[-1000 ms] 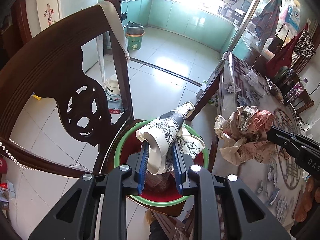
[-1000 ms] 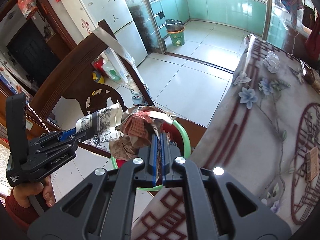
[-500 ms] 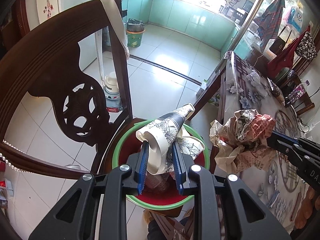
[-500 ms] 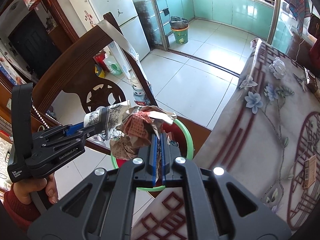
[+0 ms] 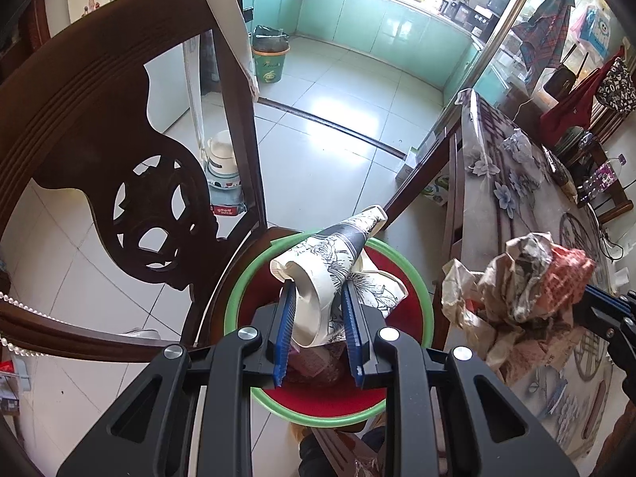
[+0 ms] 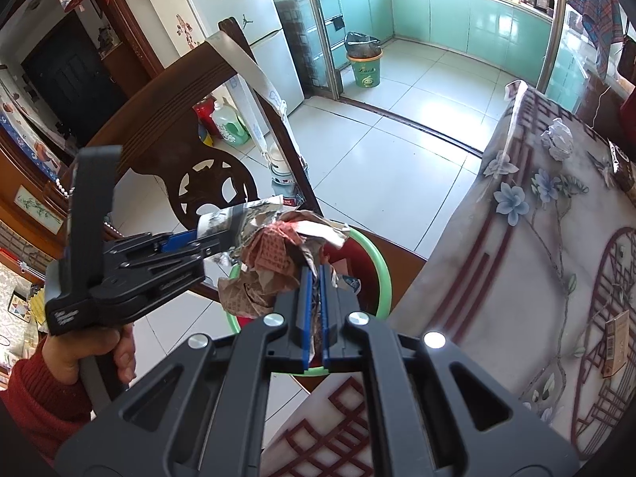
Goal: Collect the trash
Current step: 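Carry the paper cup and crumpled paper over the red bucket with both grippers, then open both grippers to drop the cup and crumpled paper into the bucket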
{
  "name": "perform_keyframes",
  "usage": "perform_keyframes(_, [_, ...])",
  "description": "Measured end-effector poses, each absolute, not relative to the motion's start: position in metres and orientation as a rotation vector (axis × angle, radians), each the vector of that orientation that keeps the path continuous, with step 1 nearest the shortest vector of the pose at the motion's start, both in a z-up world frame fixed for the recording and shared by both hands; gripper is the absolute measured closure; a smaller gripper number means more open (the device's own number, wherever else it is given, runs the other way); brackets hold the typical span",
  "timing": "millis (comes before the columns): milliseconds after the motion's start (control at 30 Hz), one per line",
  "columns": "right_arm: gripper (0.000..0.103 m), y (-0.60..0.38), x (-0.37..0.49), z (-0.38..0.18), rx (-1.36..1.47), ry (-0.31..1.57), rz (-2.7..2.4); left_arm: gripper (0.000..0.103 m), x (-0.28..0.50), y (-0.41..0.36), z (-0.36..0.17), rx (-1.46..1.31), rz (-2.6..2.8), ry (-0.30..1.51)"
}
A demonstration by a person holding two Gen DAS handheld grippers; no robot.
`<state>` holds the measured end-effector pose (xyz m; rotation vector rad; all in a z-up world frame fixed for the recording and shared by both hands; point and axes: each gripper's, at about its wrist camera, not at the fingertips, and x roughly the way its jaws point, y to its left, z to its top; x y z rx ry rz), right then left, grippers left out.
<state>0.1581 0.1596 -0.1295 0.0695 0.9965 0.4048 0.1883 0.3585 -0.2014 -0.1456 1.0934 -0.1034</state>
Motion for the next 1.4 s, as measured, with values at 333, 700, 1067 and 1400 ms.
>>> perform_keyframes(333, [0.099,0.166,0.151,-0.147,0.049,1.043,0.399,0.082,0.201,0.357,-0.274,-0.150,-0.096,1.261])
perform_keyframes(700, [0.099,0.166,0.156,-0.165,0.053,1.077,0.376,0.081,0.205,0.352,-0.292,-0.132,-0.095,1.292])
perform_keyframes(1067, [0.080,0.170,0.155,-0.166,0.062,1.073,0.390,0.050,0.207,0.352,-0.290,-0.134,-0.104,1.301])
perform_keyframes(1400, [0.073,0.168,0.154,-0.164,0.064,1.072,0.387,0.050,0.202,0.346,-0.274,-0.136,-0.120,1.260])
